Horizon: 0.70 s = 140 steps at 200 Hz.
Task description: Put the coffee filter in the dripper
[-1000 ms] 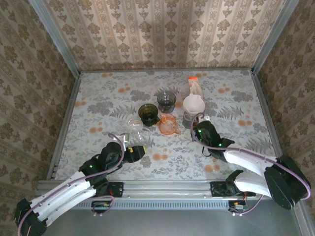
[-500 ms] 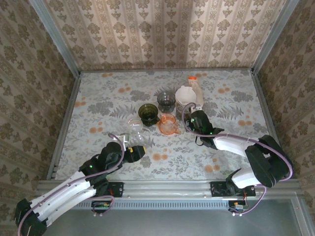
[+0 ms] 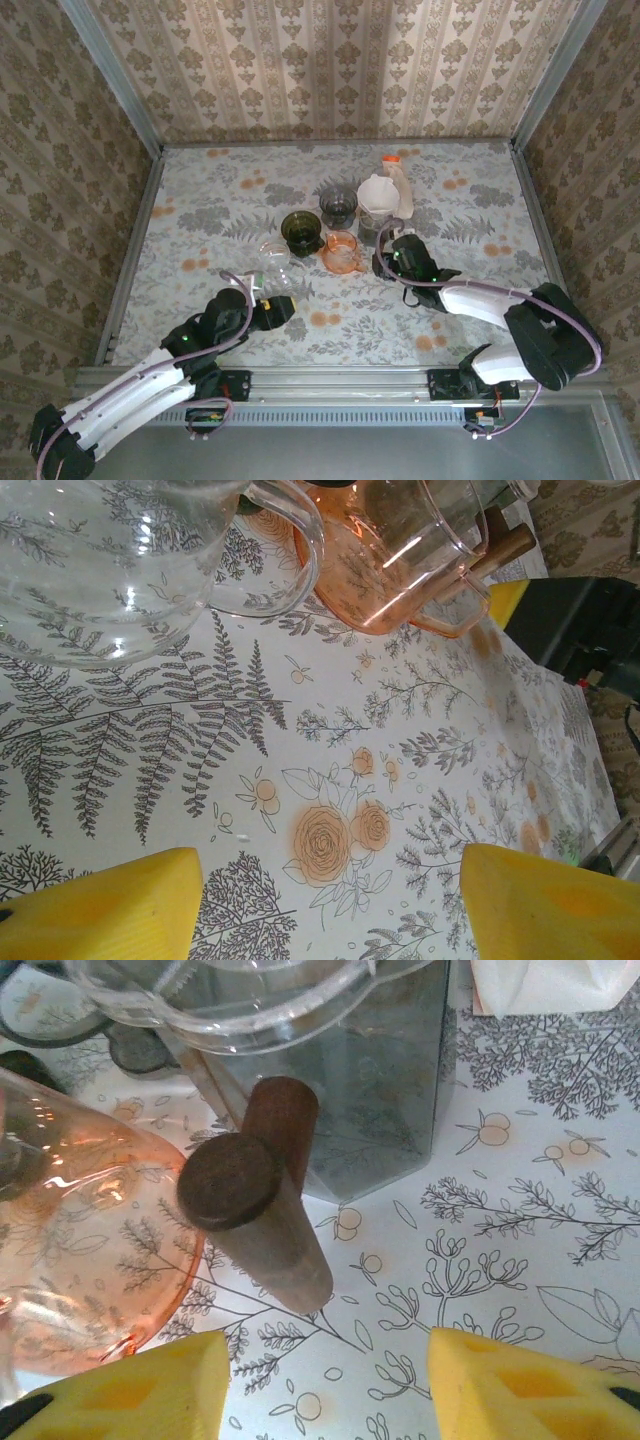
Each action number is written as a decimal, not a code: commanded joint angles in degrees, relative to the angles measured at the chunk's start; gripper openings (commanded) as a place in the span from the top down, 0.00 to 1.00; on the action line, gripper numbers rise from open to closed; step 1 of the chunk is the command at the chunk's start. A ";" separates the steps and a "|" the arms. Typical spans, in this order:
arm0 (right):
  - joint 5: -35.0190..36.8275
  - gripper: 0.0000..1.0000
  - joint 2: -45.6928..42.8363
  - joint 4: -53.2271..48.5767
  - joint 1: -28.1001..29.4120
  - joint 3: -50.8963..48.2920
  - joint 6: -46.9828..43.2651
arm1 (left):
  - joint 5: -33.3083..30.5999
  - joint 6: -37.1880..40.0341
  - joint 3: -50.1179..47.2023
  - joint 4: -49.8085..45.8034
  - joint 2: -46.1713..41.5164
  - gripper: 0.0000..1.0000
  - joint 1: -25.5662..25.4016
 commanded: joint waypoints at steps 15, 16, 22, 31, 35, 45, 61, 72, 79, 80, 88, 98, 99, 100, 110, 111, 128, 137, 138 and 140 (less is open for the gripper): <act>-0.03 0.39 -8.46 -4.27 0.21 -3.24 3.83 | 0.71 0.81 0.39 1.78 0.34 0.30 0.40; -0.01 0.39 -8.70 -4.45 0.21 -3.33 3.97 | 0.67 0.81 0.39 1.78 0.31 0.30 0.40; 0.15 0.38 -10.42 -5.50 0.29 -3.96 4.82 | 0.67 0.81 0.40 1.88 0.40 0.30 0.47; 0.31 0.37 -13.13 -6.99 0.46 -4.98 6.14 | 0.54 0.81 0.48 1.95 0.44 0.30 0.43; 0.30 0.37 -14.41 -7.67 0.56 -5.42 6.73 | 0.48 0.93 0.49 1.96 0.44 0.29 0.41; 0.19 0.35 -18.00 -9.68 1.11 -6.60 7.73 | 0.39 1.07 0.73 1.88 0.39 0.29 0.40; -0.56 0.33 -22.58 -12.07 2.88 -7.62 8.25 | 0.06 1.63 1.38 1.45 0.53 0.28 0.49; -1.45 0.32 -24.36 -13.02 4.68 -7.64 8.06 | -0.27 2.17 1.89 1.09 0.63 0.27 0.57; -2.25 0.31 -24.67 -13.29 5.93 -7.19 7.75 | -0.49 2.50 2.27 0.85 0.74 0.27 0.65; -2.35 0.31 -24.63 -13.26 6.15 -7.06 7.65 | -0.55 2.58 2.30 0.83 0.74 0.27 0.65; -3.06 0.31 -23.79 -13.37 7.64 -6.09 6.85 | -0.64 2.89 2.66 0.65 0.94 0.27 0.80; -3.58 0.30 -21.68 -13.18 10.00 -4.33 5.18 | -0.72 3.07 2.99 0.72 1.23 0.27 0.96; -3.58 0.30 -21.46 -13.17 10.20 -4.18 4.95 | -0.70 3.12 3.01 0.73 1.24 0.27 0.94; -3.58 0.30 -21.18 -13.12 10.48 -3.98 4.76 | -0.70 3.15 3.02 0.73 1.29 0.27 0.93; -3.12 0.30 -18.07 -12.89 12.48 -1.82 2.89 | -0.57 3.18 3.12 1.05 1.67 0.27 1.02; -3.04 0.30 -17.73 -12.89 12.63 -1.61 2.71 | -0.54 3.18 3.12 1.11 1.73 0.27 1.06; -0.87 0.30 -12.08 -11.84 14.05 1.37 0.56 | 0.05 2.96 2.99 1.69 2.43 0.27 1.09; 0.31 0.30 -9.97 -10.93 14.28 2.26 -0.32 | 0.42 2.70 2.80 1.91 2.57 0.27 1.15; 0.38 0.30 -9.72 -10.72 14.28 2.36 -0.47 | 0.48 2.68 2.78 1.94 2.57 0.27 1.12; 0.68 0.30 -9.27 -10.48 14.28 2.58 -0.74 | 0.55 2.66 2.73 1.95 2.57 0.28 1.10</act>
